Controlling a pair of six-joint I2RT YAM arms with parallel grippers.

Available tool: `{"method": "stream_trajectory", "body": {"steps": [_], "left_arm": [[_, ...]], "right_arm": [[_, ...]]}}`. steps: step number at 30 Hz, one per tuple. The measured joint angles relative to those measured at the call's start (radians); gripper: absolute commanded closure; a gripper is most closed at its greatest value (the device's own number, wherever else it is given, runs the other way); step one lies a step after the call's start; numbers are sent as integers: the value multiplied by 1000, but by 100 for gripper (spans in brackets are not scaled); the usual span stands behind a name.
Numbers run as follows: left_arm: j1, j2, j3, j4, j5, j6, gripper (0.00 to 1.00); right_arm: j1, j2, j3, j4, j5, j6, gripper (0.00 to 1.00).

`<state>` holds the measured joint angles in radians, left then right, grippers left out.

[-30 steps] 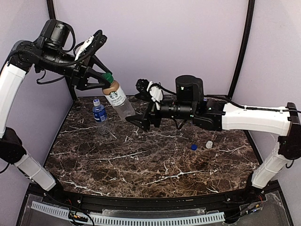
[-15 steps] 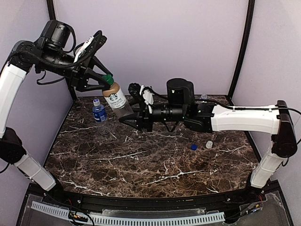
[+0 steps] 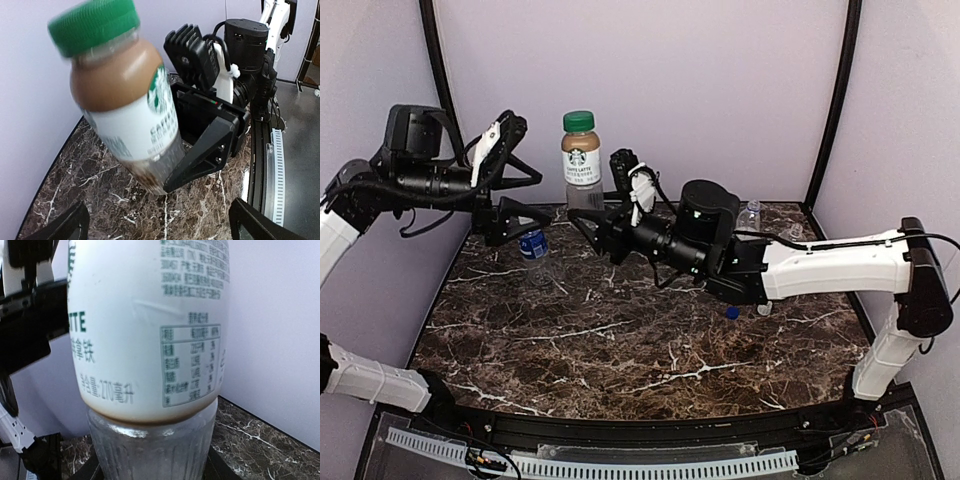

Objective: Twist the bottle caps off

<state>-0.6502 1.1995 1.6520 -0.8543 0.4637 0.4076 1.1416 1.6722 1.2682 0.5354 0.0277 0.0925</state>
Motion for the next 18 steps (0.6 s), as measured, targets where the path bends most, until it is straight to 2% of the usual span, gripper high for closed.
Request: {"method": "stream_trajectory", "body": {"steps": [3,5,10,13,14,16,18], "left_arm": [[0,-161,-301,252,22,-121,9],[0,-216,-426,369,50,-197,9],[0,-199,-500,598,106,-352,10],[2,-190,-513,679,119,-424,23],[5,-191,-515,695,116,-437,31],[7,-192,-517,730,111,-460,38],[8,-200,-525,761,101,-476,40]], "right_arm": [[36,30,2,109,63,22,63],[56,63,17,151,82,26,63],[82,153,71,185,72,52,64],[82,176,88,200,53,61,64],[82,178,93,205,44,64,64],[82,178,102,215,28,68,64],[83,182,116,224,8,71,64]]}}
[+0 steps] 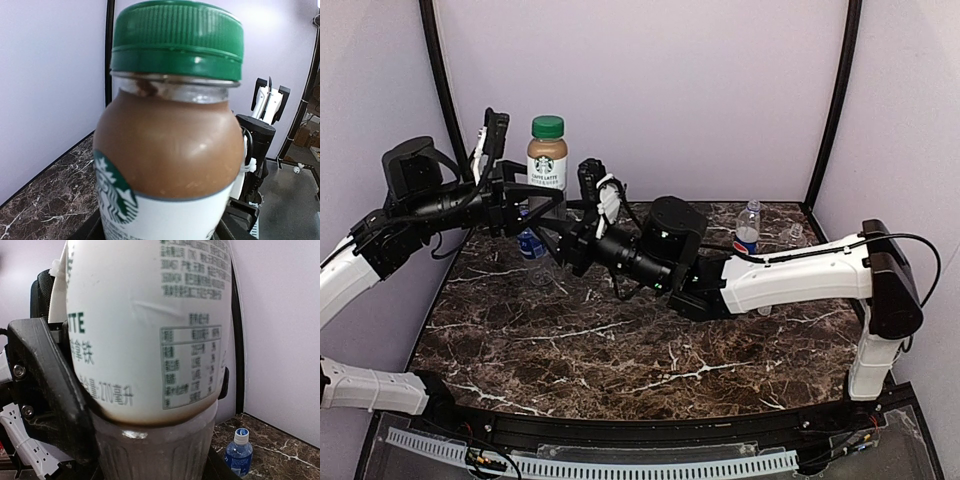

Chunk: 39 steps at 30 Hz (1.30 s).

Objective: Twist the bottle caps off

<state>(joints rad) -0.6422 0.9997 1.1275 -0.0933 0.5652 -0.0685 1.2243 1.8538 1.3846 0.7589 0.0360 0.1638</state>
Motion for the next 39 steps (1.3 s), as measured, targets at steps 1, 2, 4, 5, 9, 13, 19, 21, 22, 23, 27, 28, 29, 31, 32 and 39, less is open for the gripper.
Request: {"method": "stream_trajectory", "body": {"steps": [1,2,4,5,9,13,19,21,22,23,27,28,29,31,32,39], "left_arm": [[0,-3,-5,10,-2,-7,41],[0,-6,-12,21,-4,-13,44],[1,-12,-25,35,-10,-19,50],[1,-13,-31,40,-13,-18,51],[1,-13,-36,48,-25,-16,55],[-5,-15,-38,26,-40,14,67],[-9,-67,-88,-37,-241,292,72],[-13,-84,-116,-39,-337,422,72],[-19,-89,-129,-37,-393,490,72],[-29,-90,-139,-35,-464,567,72],[-100,-80,-152,-3,-674,872,70],[-121,-78,-155,22,-720,964,69],[-135,-74,-158,45,-756,1039,69],[-156,-69,-171,107,-815,1181,69],[-159,-67,-179,134,-835,1243,69],[-166,-70,-318,335,-881,1659,69]], "right_arm": [[1,2,7,3,-6,1,64],[1,6,13,4,-10,3,64],[1,11,17,4,-21,9,60],[1,12,18,3,-23,14,55],[0,13,18,-1,-40,23,15],[0,-9,-12,-10,-51,-18,1],[-8,-190,-108,-245,-79,-80,1],[-14,-269,-100,-372,-89,-92,1],[-17,-305,-79,-450,-89,-92,2],[-19,-328,-55,-509,-87,-86,2],[-21,-357,78,-716,-35,-1,9],[-22,-356,107,-753,-17,32,9],[-22,-352,132,-785,3,63,8],[-28,-332,186,-832,34,120,8],[-33,-318,206,-845,40,143,8],[-105,-218,247,-889,-23,266,11]]}}
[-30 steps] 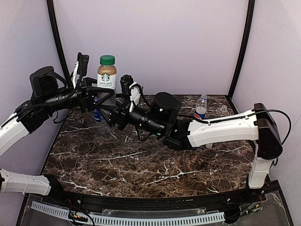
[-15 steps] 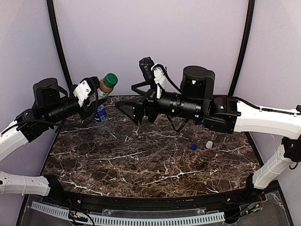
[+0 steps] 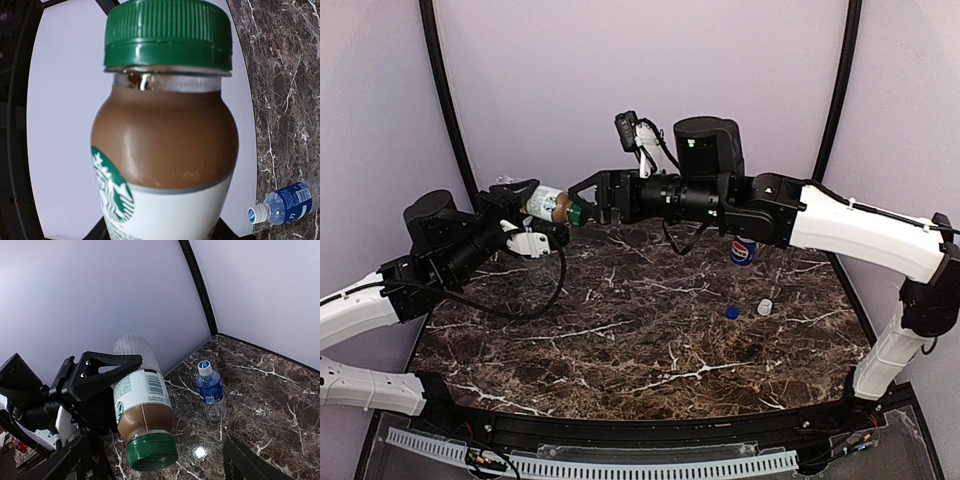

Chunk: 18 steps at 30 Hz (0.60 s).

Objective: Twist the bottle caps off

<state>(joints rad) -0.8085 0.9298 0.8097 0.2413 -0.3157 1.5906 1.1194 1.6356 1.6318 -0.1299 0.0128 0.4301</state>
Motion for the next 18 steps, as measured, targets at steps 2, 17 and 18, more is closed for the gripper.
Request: {"method": "stream_trajectory", "body": {"steps": [2,17,18], "left_arm": [[-2,0,-18,17,2,55,70],[-3,-8,-31,109,16,205,74],[-3,-8,-32,109,18,206,74]], "right_arm": [[-8,26,3,0,-27,21,15],[-37,56,-68,108,-176,124,39],[-40,57,-69,109,-178,128,42]]}}
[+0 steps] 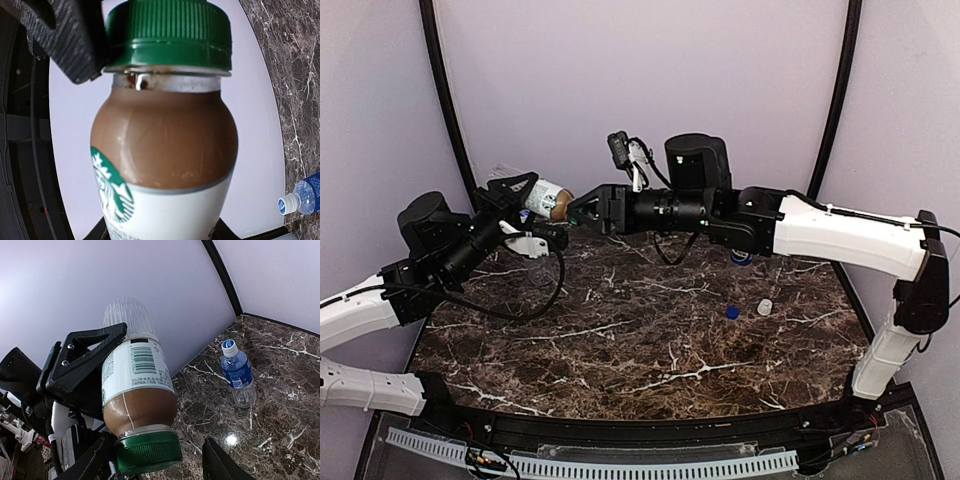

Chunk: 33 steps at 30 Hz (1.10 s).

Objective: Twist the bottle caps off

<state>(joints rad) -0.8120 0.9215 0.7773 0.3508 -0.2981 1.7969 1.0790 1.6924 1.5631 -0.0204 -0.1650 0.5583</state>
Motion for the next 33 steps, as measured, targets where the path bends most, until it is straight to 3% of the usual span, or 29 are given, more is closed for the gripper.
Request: {"method": "stream_trajectory", "body": {"steps": [3,15,27,32,33], "left_arm": [[0,0,0,0,3,4,74],[0,0,0,0,2,6,74],[0,0,0,-1,2,6,75],[0,0,0,1,4,6,75],[0,-1,0,1,3,6,75]], "right_arm": [[-2,0,-1,21,-3,11,50],[-2,0,-41,80,-29,30,45],[-2,-3,-91,126,-43,30,55],[-2,-3,-91,138,-48,19,67],[-2,-3,-91,140,-49,17,75]]}}
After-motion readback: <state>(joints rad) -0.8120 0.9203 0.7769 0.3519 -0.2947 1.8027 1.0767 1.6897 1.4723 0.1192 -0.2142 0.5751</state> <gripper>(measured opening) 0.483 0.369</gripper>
